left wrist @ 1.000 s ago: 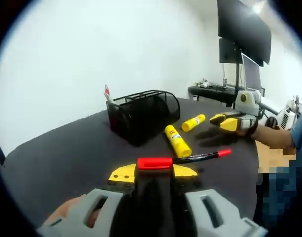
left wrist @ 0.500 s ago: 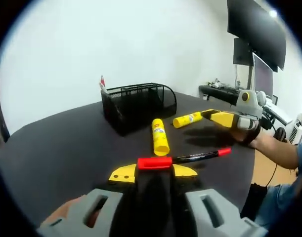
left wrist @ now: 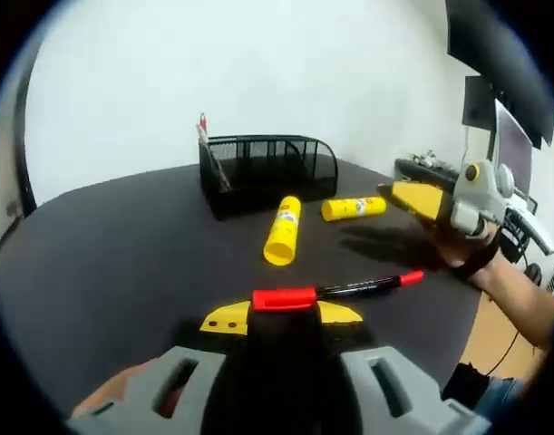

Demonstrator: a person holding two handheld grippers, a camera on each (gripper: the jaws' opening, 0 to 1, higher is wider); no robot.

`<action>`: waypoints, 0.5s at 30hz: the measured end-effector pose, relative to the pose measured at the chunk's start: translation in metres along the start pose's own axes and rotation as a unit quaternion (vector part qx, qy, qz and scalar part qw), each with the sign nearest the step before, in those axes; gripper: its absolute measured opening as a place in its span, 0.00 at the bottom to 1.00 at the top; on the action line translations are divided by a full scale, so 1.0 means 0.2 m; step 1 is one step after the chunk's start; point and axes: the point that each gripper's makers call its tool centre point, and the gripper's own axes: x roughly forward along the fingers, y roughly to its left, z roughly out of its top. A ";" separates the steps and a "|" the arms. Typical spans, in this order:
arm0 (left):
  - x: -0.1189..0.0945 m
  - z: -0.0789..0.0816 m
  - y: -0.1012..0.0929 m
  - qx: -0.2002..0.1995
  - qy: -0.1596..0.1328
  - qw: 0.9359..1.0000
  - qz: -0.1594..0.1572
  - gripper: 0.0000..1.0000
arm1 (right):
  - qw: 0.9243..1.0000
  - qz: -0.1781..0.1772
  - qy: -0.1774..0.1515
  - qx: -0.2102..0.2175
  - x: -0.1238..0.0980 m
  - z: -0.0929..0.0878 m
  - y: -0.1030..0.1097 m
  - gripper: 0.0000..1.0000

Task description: Pick up pens and glue sticks and place them into the holder.

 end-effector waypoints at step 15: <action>0.01 -0.03 -0.01 -0.065 0.012 0.995 0.072 0.23 | 1.000 0.002 0.000 -0.001 0.01 0.00 0.01 0.19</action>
